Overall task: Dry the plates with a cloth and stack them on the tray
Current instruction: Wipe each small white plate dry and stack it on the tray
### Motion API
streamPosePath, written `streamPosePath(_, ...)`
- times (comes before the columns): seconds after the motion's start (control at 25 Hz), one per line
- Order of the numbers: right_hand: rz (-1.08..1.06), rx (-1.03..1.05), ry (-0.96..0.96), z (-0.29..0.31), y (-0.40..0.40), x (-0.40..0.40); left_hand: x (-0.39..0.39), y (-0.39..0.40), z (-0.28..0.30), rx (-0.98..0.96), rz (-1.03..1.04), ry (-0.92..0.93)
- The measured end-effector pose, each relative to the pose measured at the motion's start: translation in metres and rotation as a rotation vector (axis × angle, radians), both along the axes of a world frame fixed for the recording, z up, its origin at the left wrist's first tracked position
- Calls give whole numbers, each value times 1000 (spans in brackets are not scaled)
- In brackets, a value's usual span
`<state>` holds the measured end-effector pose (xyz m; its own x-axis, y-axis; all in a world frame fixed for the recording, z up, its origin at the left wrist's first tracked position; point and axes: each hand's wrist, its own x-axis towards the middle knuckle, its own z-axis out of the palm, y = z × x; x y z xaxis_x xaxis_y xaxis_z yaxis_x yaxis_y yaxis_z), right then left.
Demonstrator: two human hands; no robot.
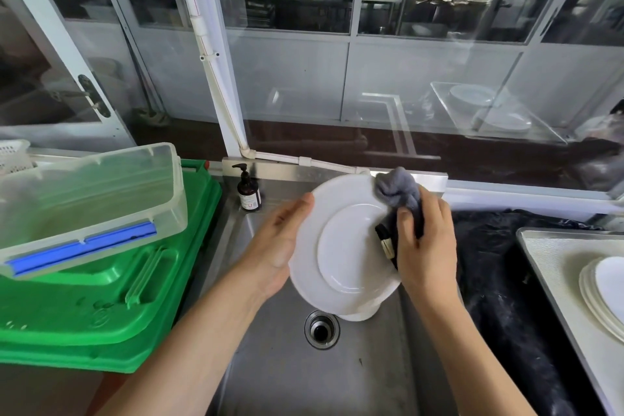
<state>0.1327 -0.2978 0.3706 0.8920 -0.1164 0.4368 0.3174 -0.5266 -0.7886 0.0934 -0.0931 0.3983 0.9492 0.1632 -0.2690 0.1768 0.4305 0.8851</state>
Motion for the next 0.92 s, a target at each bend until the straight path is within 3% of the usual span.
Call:
streamPosePath(0.12, 138, -149, -117, 4, 22, 1, 2, -10, -1, 134, 13, -15)
streamPosePath(0.24, 207, -272, -255, -2, 42, -8, 4, -11, -5, 151, 68, -22)
streamPosePath(0.44, 192, -88, -84, 2, 45, 2, 6, -12, 3, 149, 73, 40)
streamPosePath(0.68, 205, -167, -193, -12, 67, -25, 11, -11, 15, 1, 115, 108)
streamPosePath(0.8, 246, -216, -266, -24, 68, -38, 10, -6, 21, -184, 63, 199)
streamPosePath(0.92, 365, -323, -377, -41, 70, -59, 14, 8, 18, -110, 134, 186)
